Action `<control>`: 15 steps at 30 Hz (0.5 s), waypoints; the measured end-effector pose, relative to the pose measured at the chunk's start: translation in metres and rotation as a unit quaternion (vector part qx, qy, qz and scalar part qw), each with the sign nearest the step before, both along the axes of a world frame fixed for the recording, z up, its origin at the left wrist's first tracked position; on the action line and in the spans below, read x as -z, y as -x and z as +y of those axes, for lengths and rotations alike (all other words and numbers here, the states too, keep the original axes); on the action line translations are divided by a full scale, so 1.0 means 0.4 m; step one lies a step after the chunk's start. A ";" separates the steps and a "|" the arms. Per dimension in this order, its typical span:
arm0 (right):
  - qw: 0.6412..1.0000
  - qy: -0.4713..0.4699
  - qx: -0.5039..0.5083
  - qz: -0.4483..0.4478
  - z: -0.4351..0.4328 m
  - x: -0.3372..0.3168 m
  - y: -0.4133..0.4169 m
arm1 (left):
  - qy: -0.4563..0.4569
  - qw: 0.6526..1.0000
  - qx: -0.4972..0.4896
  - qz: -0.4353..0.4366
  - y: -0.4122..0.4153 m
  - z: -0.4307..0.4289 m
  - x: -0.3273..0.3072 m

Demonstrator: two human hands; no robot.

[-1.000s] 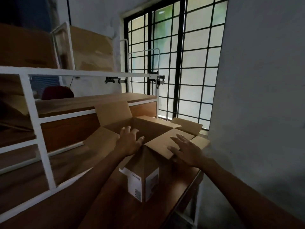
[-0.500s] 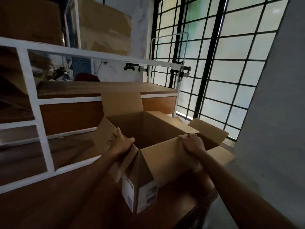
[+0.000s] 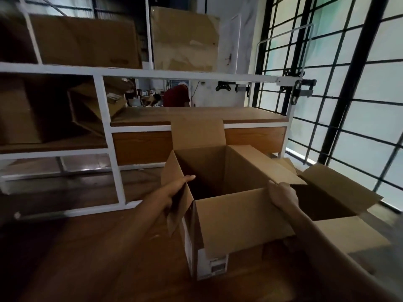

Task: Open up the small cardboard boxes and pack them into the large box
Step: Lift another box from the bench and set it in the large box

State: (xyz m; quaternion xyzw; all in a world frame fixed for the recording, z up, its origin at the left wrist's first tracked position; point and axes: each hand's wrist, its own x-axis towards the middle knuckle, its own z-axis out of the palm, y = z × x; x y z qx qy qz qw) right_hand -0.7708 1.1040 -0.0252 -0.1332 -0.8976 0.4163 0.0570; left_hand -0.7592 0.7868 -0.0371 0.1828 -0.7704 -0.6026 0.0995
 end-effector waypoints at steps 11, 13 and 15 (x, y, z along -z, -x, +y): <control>0.994 0.091 0.025 0.064 -0.096 -0.043 -0.228 | -0.108 0.990 0.064 -0.066 -0.253 -0.027 -0.115; 0.991 0.087 0.048 0.085 -0.138 -0.050 -0.299 | -0.114 0.987 0.086 -0.069 -0.331 -0.051 -0.136; 0.989 0.074 0.071 0.107 -0.185 -0.057 -0.377 | -0.123 0.985 0.100 -0.074 -0.402 -0.085 -0.145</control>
